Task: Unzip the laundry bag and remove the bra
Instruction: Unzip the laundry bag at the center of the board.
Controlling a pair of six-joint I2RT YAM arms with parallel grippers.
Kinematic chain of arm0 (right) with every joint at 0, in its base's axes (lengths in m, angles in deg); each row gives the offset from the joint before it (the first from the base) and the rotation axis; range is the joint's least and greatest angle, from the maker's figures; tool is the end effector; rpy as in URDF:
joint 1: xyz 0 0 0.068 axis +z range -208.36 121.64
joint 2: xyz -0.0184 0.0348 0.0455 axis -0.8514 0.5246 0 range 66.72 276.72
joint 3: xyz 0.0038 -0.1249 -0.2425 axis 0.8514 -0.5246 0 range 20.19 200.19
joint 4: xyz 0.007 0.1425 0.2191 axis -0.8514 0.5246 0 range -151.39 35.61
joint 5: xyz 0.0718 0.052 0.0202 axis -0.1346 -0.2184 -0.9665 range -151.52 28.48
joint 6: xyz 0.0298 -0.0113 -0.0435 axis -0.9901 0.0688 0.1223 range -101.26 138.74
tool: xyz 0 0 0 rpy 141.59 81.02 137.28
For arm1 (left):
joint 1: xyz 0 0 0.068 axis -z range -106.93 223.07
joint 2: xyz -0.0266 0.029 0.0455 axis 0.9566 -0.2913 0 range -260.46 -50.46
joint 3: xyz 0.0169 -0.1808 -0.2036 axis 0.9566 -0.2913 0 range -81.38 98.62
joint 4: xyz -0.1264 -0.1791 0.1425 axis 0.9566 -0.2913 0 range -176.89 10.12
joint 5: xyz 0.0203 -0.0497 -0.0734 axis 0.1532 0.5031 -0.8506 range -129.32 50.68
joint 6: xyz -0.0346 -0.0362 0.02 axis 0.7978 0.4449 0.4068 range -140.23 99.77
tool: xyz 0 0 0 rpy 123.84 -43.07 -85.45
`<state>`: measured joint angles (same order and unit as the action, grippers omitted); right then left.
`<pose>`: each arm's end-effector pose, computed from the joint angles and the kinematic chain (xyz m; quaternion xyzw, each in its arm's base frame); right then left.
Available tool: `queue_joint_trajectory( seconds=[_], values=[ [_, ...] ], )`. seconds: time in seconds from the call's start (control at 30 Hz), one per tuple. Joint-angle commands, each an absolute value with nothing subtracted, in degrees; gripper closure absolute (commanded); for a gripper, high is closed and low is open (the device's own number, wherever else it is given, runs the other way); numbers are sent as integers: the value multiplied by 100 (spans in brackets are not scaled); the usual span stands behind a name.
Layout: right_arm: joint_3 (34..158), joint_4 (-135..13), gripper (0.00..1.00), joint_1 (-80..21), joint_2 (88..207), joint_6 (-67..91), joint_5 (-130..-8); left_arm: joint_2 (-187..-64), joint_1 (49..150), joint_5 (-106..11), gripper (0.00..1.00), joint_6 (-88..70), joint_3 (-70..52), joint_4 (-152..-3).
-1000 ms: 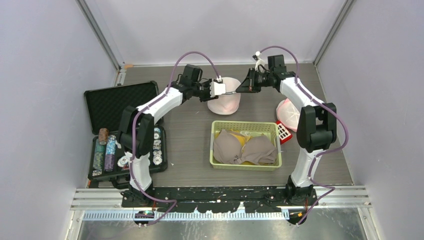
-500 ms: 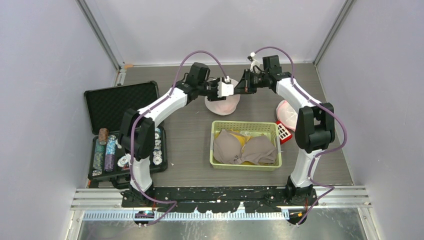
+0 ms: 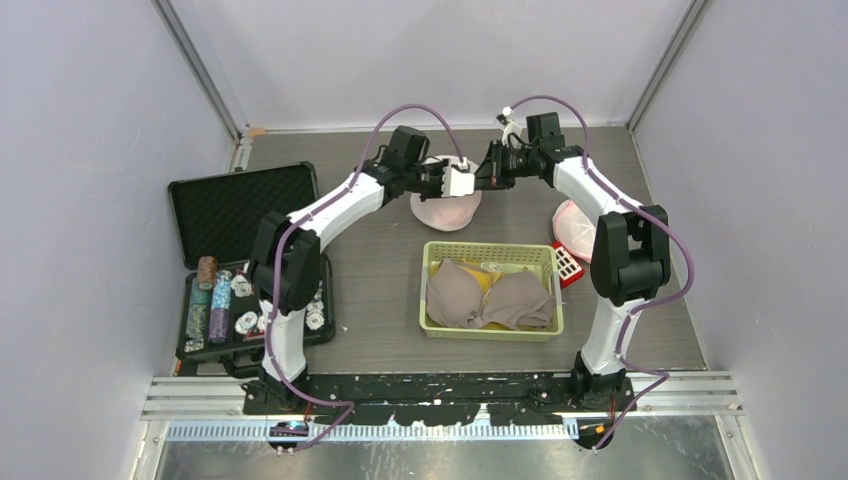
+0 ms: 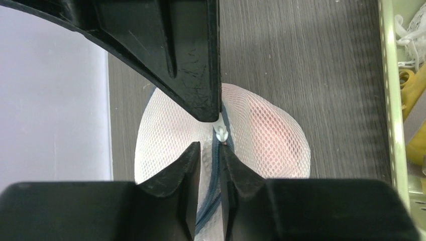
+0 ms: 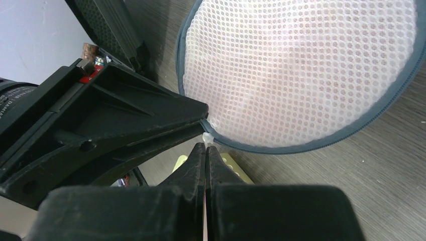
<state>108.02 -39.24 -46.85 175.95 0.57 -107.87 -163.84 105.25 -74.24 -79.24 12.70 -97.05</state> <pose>0.4146 0.1108 0.2614 -0.1058 0.8524 0.4425 0.2578 0.3774 -0.2617 0.2702 0.7031 0.4994 -0.1609 0.4800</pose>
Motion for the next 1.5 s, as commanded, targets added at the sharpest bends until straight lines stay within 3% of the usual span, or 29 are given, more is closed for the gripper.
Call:
queue_joint_trajectory(
  seconds=[0.0,0.2,1.0,1.23,1.47],
  values=[
    [10845,-4173,99,-4713,17339,83,-10881,-16437,10527,-7338,84,-8122,1478,-9946],
    [10896,-4072,99,-4862,17366,185,-10882,-16398,10419,-7271,100,-8051,1401,-9933],
    [10762,-4240,99,-5088,17507,-1,-10874,-15896,9715,-7702,100,-7458,775,-9321],
    [10686,-4359,99,-4936,17400,-120,-10886,-15664,9971,-7770,60,-7192,889,-9411],
    [10683,-4364,99,-4923,17349,-142,-10907,-15787,10280,-7781,55,-7231,1105,-9492]
  ],
)
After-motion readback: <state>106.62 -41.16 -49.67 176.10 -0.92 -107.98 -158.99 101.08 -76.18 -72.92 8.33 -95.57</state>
